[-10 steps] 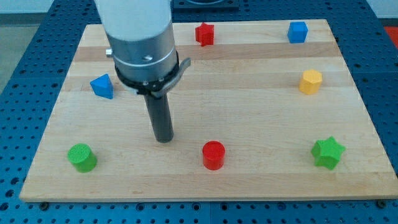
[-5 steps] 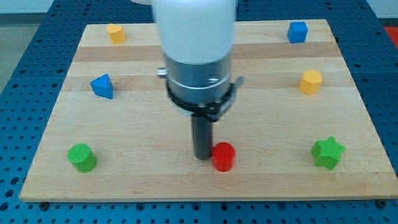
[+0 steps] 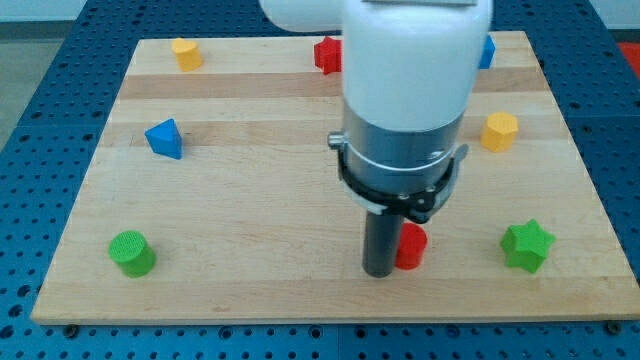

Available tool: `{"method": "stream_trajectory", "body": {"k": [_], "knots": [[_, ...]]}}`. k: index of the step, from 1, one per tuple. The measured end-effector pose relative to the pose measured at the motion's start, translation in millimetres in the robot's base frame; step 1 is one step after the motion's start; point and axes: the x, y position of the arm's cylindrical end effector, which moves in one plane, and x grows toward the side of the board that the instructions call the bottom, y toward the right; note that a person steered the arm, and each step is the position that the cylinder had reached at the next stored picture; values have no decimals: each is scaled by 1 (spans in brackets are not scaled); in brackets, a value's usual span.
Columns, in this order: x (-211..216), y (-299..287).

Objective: Push the red circle close to the green star

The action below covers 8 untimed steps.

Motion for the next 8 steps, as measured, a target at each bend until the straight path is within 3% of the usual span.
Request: {"method": "stream_trajectory", "body": {"k": [3, 6, 7, 8], "knots": [[-34, 1], [-36, 74], [-36, 68], [-24, 23]]}}
